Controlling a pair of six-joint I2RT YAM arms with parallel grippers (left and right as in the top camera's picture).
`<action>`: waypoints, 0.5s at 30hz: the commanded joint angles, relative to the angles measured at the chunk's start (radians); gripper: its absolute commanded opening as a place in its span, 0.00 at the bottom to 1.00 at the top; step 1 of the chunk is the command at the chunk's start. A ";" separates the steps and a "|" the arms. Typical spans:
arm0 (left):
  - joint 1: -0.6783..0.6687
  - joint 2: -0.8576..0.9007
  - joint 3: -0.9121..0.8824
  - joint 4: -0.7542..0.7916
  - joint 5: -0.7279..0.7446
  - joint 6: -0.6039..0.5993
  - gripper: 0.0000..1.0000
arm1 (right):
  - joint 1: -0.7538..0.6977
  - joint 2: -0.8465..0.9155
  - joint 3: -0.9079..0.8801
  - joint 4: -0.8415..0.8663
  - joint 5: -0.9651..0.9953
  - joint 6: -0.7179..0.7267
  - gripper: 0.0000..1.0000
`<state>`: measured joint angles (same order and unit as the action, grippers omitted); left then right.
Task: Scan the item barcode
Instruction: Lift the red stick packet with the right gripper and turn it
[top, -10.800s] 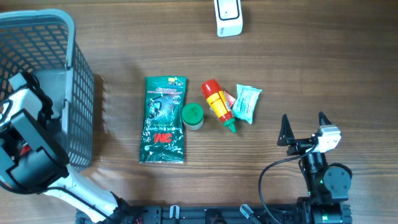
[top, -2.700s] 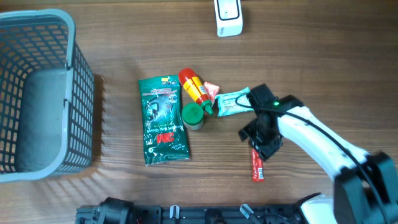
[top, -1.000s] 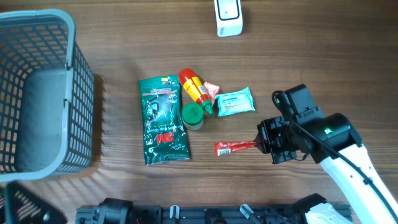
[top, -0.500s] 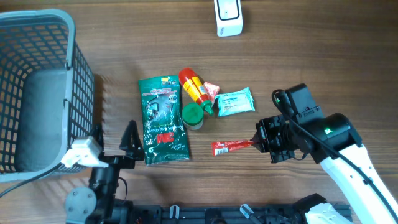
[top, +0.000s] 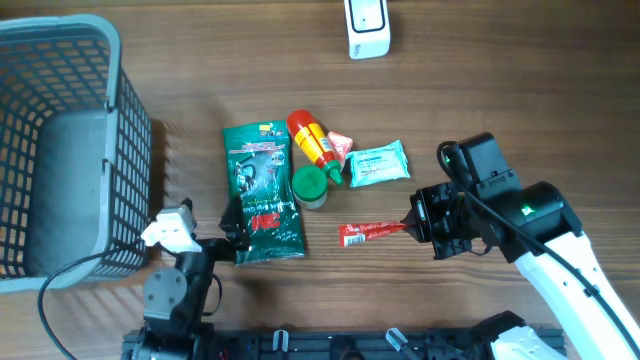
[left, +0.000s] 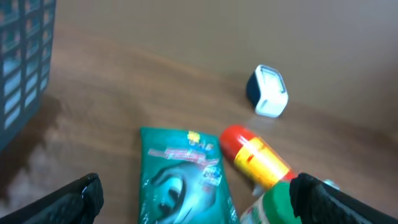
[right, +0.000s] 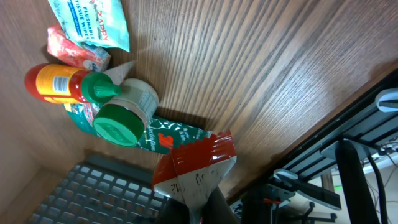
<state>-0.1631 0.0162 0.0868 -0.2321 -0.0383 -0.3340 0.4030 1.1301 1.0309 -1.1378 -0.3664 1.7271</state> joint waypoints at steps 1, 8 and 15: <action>0.003 -0.006 -0.005 0.031 0.016 0.027 1.00 | -0.002 -0.003 0.004 0.000 -0.010 0.000 0.04; 0.003 -0.006 -0.005 0.066 0.012 0.196 1.00 | -0.002 -0.003 0.004 0.000 -0.009 0.000 0.04; 0.003 -0.001 -0.005 -0.033 0.012 0.196 1.00 | -0.002 -0.003 0.004 -0.027 -0.034 0.008 0.04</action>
<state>-0.1631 0.0158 0.0860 -0.2653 -0.0345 -0.1608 0.4030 1.1301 1.0309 -1.1561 -0.3836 1.7275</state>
